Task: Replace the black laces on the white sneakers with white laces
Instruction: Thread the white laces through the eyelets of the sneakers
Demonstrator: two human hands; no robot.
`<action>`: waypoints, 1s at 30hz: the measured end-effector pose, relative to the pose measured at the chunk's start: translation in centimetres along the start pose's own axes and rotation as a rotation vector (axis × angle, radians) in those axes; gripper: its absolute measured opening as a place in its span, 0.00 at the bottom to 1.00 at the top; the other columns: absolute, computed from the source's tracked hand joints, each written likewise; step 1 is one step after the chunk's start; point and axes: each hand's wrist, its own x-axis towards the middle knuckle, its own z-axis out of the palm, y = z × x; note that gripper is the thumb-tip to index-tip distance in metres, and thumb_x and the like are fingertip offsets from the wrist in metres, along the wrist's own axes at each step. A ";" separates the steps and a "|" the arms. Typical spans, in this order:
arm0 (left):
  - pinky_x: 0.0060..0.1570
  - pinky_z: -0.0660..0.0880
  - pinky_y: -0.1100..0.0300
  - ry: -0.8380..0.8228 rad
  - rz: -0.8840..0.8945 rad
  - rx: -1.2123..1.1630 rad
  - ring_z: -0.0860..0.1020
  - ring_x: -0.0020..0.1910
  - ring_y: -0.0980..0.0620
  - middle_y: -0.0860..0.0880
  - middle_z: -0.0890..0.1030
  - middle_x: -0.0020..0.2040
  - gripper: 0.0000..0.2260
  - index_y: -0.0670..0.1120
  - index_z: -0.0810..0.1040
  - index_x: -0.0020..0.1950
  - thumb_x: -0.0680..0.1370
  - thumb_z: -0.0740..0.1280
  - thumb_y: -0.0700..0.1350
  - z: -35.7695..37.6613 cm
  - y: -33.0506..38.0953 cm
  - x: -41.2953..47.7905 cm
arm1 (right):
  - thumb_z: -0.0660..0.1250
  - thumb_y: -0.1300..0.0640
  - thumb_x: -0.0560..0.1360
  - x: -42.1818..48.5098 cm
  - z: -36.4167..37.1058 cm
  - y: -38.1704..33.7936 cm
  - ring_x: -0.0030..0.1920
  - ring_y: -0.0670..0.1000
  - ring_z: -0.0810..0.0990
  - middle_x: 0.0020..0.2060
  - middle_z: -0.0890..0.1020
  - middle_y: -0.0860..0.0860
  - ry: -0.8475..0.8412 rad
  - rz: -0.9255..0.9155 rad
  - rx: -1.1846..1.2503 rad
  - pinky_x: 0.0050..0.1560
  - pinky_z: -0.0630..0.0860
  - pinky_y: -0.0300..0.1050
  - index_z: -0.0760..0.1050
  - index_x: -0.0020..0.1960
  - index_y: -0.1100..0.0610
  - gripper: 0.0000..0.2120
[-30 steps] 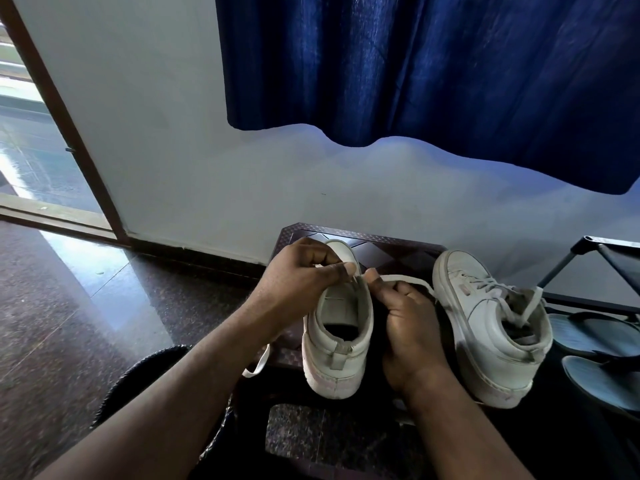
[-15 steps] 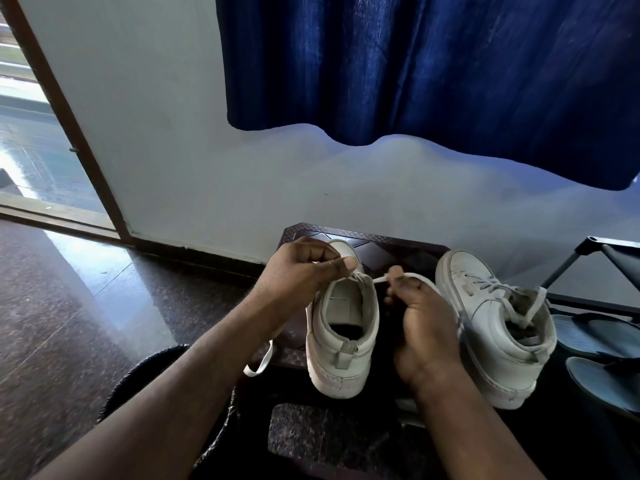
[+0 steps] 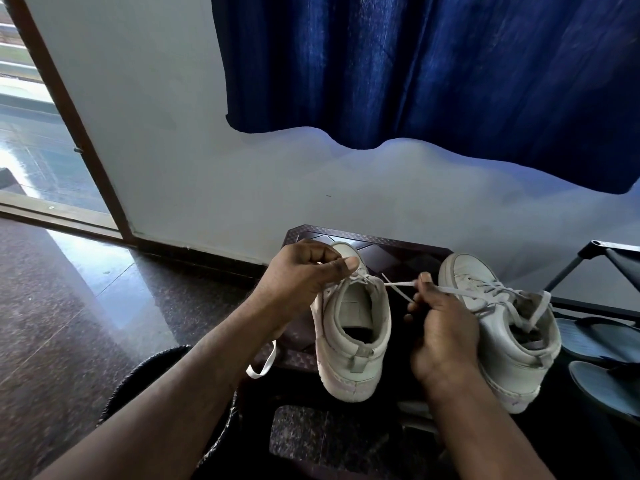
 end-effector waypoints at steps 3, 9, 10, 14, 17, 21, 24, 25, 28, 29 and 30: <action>0.49 0.75 0.55 0.008 -0.014 0.000 0.79 0.43 0.52 0.48 0.82 0.43 0.14 0.41 0.85 0.43 0.74 0.79 0.52 0.0 0.0 0.0 | 0.78 0.47 0.73 -1.0 0.4 0.5 0.41 0.54 0.83 0.42 0.84 0.57 -0.210 0.137 -0.014 0.48 0.81 0.52 0.83 0.47 0.62 0.17; 0.45 0.72 0.58 -0.031 -0.031 0.049 0.77 0.40 0.54 0.50 0.81 0.40 0.14 0.44 0.84 0.41 0.73 0.79 0.54 0.3 0.1 -0.1 | 0.77 0.56 0.73 -1.8 1.1 0.7 0.43 0.57 0.80 0.40 0.84 0.59 -0.202 0.064 -0.033 0.56 0.79 0.58 0.83 0.40 0.60 0.08; 0.44 0.71 0.59 -0.023 -0.037 0.071 0.77 0.39 0.55 0.51 0.81 0.40 0.13 0.44 0.85 0.41 0.74 0.78 0.53 0.3 0.1 -0.2 | 0.77 0.56 0.74 -1.3 0.9 0.4 0.39 0.54 0.77 0.35 0.82 0.54 -0.148 0.028 -0.027 0.48 0.78 0.53 0.81 0.37 0.57 0.09; 0.47 0.73 0.57 0.011 -0.071 0.096 0.80 0.41 0.54 0.49 0.84 0.41 0.11 0.45 0.86 0.43 0.75 0.78 0.52 0.2 -0.1 -0.1 | 0.76 0.52 0.74 -0.6 0.2 0.1 0.34 0.49 0.76 0.33 0.79 0.49 -0.134 0.102 -0.024 0.41 0.75 0.45 0.80 0.42 0.58 0.10; 0.47 0.73 0.55 0.017 -0.079 0.095 0.79 0.39 0.52 0.48 0.84 0.40 0.13 0.46 0.85 0.43 0.71 0.78 0.55 0.3 0.1 -0.1 | 0.81 0.44 0.67 -2.1 0.8 0.6 0.51 0.71 0.83 0.51 0.83 0.68 -0.321 0.162 -0.029 0.64 0.78 0.67 0.75 0.55 0.72 0.34; 0.38 0.68 0.56 0.054 0.038 0.272 0.73 0.33 0.54 0.54 0.80 0.36 0.16 0.49 0.82 0.44 0.70 0.78 0.61 0.0 1.0 -0.9 | 0.80 0.44 0.68 -2.9 1.0 -0.2 0.45 0.59 0.82 0.45 0.84 0.65 -0.350 -0.003 -0.176 0.54 0.81 0.59 0.77 0.48 0.67 0.27; 0.38 0.70 0.54 0.054 0.129 0.669 0.73 0.33 0.57 0.56 0.78 0.37 0.16 0.57 0.77 0.47 0.69 0.76 0.64 -0.6 1.4 -2.0 | 0.80 0.39 0.68 -3.2 0.3 -1.2 0.44 0.52 0.83 0.41 0.85 0.52 -0.486 -0.220 -0.465 0.53 0.80 0.55 0.75 0.44 0.58 0.25; 0.39 0.71 0.53 0.052 0.138 0.746 0.74 0.33 0.58 0.56 0.78 0.37 0.17 0.58 0.76 0.49 0.68 0.74 0.64 -0.5 1.5 -2.4 | 0.80 0.39 0.67 -3.1 0.0 -1.2 0.44 0.50 0.82 0.40 0.84 0.50 -0.525 -0.278 -0.576 0.53 0.81 0.54 0.74 0.46 0.57 0.25; 0.41 0.74 0.53 0.098 0.145 0.790 0.77 0.37 0.56 0.56 0.79 0.37 0.17 0.59 0.73 0.51 0.68 0.75 0.58 0.5 1.4 -3.2 | 0.80 0.49 0.70 -3.0 0.1 -1.0 0.40 0.46 0.79 0.38 0.82 0.46 -0.491 -0.414 -0.755 0.47 0.79 0.47 0.74 0.46 0.53 0.17; 0.41 0.75 0.54 0.127 0.137 0.778 0.78 0.39 0.55 0.55 0.79 0.38 0.16 0.58 0.73 0.52 0.69 0.75 0.55 0.9 1.5 -3.3 | 0.80 0.52 0.71 -2.9 0.2 -0.8 0.39 0.46 0.79 0.38 0.82 0.46 -0.449 -0.459 -0.787 0.46 0.78 0.47 0.74 0.45 0.53 0.14; 0.41 0.76 0.54 0.153 0.128 0.775 0.79 0.41 0.53 0.55 0.80 0.39 0.15 0.57 0.73 0.53 0.70 0.74 0.53 1.2 1.7 -3.3 | 0.79 0.54 0.71 -3.1 0.5 -0.8 0.39 0.45 0.79 0.38 0.82 0.46 -0.407 -0.504 -0.821 0.44 0.77 0.45 0.75 0.45 0.53 0.13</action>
